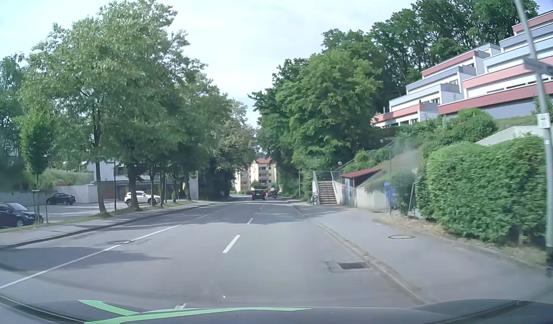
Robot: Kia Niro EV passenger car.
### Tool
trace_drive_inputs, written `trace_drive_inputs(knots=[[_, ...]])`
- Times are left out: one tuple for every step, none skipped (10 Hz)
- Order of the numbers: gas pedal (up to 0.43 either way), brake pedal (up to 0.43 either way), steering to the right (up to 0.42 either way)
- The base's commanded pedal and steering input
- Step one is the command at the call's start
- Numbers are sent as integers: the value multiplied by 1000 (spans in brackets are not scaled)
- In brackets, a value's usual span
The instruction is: Follow the waypoints while adhering to traffic rules and regulations
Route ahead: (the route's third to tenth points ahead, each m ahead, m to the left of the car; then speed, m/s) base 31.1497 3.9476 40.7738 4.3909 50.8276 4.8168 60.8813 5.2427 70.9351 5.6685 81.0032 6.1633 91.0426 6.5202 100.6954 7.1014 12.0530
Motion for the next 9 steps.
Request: trace_drive_inputs(knots=[[8, 0, 4], [8, 0, 3], [8, 0, 4], [8, 0, 3], [8, 0, 2], [20, 0, 1], [20, 0, 0], [20, 0, -1], [20, 0, -2]])
